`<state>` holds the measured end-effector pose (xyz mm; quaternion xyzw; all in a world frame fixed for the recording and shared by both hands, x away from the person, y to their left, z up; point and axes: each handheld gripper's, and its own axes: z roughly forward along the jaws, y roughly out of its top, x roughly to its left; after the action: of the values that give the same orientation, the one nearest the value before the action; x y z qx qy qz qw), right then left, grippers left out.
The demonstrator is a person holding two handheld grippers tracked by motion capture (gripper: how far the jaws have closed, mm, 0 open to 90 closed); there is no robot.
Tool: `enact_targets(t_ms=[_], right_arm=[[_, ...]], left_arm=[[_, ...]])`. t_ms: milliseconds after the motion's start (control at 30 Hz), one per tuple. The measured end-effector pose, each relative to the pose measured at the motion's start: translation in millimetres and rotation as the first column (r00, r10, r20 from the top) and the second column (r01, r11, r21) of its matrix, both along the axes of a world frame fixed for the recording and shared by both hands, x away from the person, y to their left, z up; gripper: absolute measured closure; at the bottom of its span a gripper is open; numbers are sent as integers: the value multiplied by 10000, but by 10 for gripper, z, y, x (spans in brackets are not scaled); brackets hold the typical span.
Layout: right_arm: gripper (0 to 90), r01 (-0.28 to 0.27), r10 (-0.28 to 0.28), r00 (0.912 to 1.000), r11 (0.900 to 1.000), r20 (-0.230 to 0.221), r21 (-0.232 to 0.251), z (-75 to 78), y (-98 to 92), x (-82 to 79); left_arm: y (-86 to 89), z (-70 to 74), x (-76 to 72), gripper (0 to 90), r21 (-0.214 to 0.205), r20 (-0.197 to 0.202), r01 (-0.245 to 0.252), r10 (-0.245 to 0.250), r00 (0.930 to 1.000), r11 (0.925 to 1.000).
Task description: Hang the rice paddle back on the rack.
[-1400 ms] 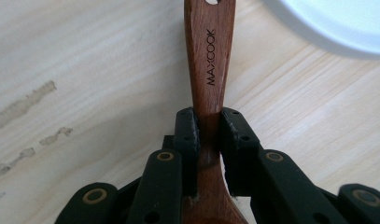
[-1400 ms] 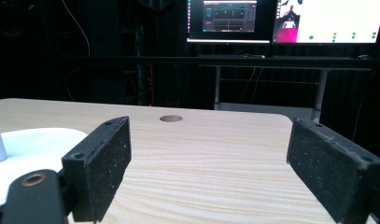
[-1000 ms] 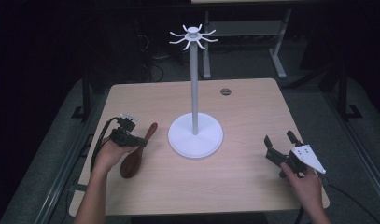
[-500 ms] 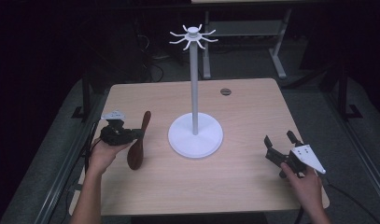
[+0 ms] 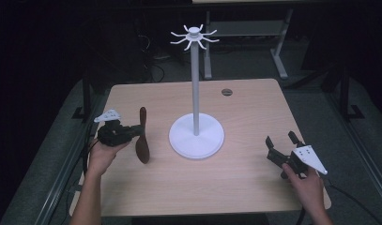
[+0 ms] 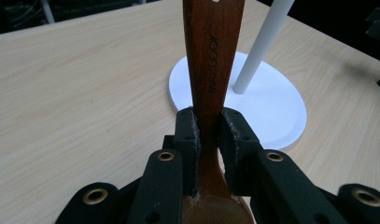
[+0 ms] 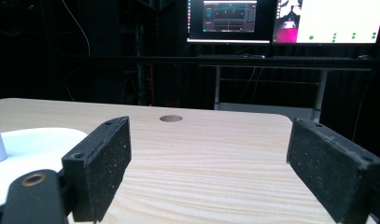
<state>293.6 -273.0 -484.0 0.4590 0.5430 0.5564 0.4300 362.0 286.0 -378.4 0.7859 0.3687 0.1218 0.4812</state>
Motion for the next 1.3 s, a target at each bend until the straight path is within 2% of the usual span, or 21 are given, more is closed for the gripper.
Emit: enact_targets(t_ms=[233,533,900,1033,1200,1300], right_arm=[[131,1,-1,10000,10000,-6,-2,0,1,-1],[131,2,-2,10000,10000,1,2,0,-1,1],[131,2,-2,10000,10000,0,-6,0,0,0],[131,2,-2,10000,10000,0,-6,0,-1,1],[130,8,-8,10000,10000,-7,0,0,1,0],[130,10,-10,10000,10000,-2,-10,0,1,0]], left_arm=[[11,34,-19,775,-127,310,-55,59,9995,9999],[17,80,-22,775,-297,512,-76,91,9986,9995],[31,259,-42,774,-514,873,-11,55,9962,9987],[17,338,-44,774,-458,1033,45,3,9946,9989],[-10,469,-46,774,-755,1269,188,-91,9919,9970],[-37,553,-40,774,-792,1428,321,-206,9895,9963]])
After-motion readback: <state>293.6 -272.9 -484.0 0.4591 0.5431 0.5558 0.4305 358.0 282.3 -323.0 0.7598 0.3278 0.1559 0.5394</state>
